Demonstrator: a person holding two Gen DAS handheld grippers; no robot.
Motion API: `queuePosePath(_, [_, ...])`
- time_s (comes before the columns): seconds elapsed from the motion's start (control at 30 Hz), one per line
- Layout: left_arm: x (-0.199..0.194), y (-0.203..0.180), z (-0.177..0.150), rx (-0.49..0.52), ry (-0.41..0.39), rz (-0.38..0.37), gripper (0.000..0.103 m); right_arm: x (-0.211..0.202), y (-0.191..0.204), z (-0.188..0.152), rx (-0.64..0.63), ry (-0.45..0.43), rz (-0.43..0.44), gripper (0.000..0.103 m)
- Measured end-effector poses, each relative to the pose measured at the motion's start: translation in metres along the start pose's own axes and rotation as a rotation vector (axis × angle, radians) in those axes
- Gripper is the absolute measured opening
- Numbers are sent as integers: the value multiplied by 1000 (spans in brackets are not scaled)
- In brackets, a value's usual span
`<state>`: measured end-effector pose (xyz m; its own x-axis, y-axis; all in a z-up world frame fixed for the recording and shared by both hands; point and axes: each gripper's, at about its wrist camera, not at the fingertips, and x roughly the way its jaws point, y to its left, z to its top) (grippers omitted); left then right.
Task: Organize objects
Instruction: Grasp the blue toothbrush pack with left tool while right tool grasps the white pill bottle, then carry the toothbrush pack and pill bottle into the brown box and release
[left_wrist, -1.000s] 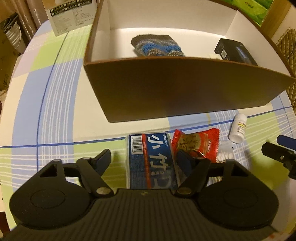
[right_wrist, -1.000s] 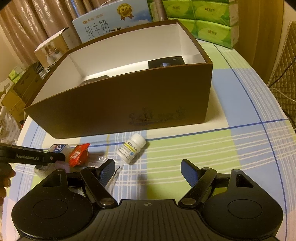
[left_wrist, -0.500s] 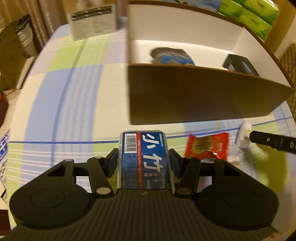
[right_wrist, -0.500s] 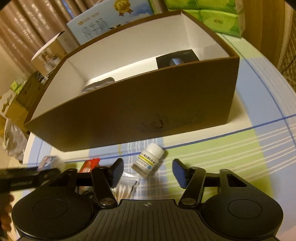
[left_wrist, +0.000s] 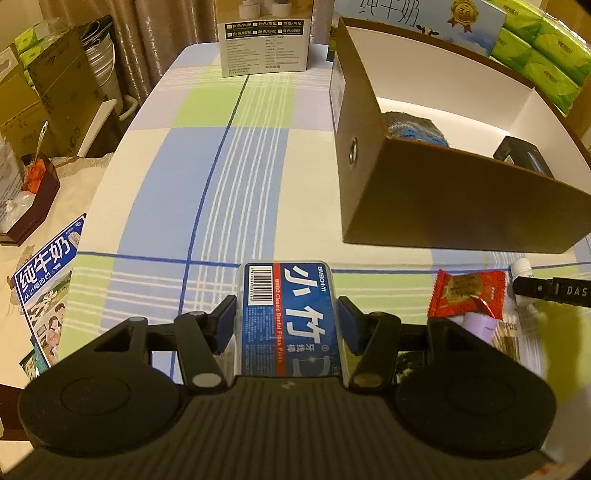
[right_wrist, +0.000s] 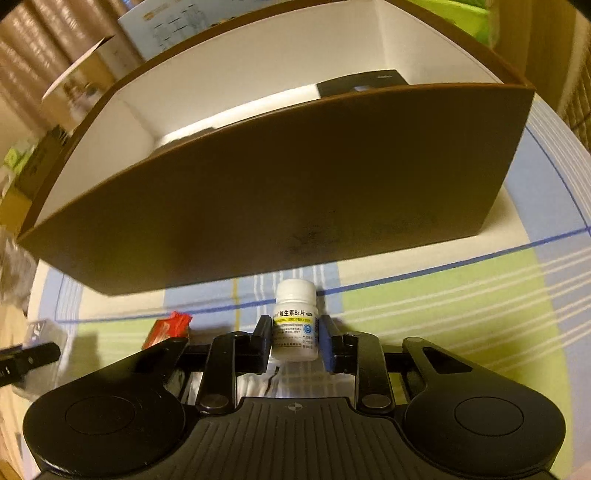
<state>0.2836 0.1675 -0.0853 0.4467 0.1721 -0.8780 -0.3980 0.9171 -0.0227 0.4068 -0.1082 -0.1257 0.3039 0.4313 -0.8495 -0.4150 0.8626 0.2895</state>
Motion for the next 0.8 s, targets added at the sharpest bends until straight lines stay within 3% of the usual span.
queuePosePath(0.43, [-33,-29,2,40,-60,-96,53,-46,-2,-13,-26,-29,94,24])
queuePosePath(0.8, [-68,-60,39,107,-173,-169,53,-100,11,8,-60,-135,225,24])
